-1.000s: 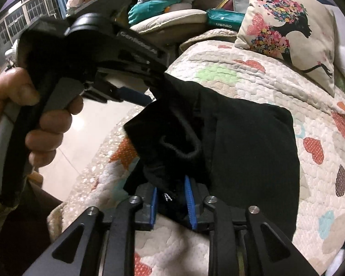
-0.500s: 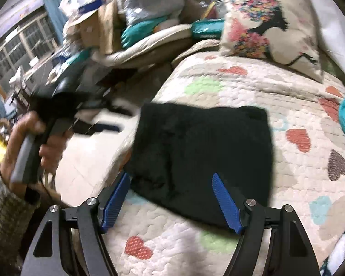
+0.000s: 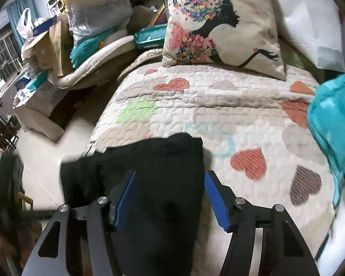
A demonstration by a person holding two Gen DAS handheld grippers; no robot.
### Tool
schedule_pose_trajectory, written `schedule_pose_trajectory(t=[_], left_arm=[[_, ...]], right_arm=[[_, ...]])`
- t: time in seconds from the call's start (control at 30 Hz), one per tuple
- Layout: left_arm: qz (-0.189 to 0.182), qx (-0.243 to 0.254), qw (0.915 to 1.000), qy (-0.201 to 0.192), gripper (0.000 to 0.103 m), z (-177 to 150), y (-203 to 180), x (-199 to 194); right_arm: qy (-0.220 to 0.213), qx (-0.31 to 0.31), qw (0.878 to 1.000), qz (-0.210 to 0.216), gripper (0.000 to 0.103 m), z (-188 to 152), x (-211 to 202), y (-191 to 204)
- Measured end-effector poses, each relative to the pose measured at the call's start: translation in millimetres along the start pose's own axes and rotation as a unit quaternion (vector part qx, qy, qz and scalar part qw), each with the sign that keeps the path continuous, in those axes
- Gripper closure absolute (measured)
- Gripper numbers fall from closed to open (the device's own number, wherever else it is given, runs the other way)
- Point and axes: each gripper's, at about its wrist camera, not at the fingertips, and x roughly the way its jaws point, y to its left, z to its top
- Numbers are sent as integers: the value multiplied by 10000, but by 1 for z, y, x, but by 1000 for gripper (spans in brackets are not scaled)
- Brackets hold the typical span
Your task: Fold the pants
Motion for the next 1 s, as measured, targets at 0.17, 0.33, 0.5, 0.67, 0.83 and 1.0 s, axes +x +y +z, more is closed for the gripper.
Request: schedule_pose_trajectory(t=[0.17,0.33,0.5,0.67,0.83,1.0], left_arm=[[-159,-210,9995,190,69,7,10,1],[-288,-60,9986,443,58,17,16,-4],[-960,-44,9953,125,59,31,23,-30],[-945,373,9906,-920,53,42,-6,-55],[560,435,9943,-801,47,55,-20,-12],[89,-416,9985,-340,37,66,17,11]], right_arm=[[720,-515,9960,138,39,7,50,28],[1005,-368,9923,-621,40,20,95,15],[631,508,9964,-258,38,24,68,-6],[312,599,9976,-115,37,3,21,-18],[449,631,9969,-111,37,-31,8,-30],[666,1137,9913,15,34,-64,20,-47]])
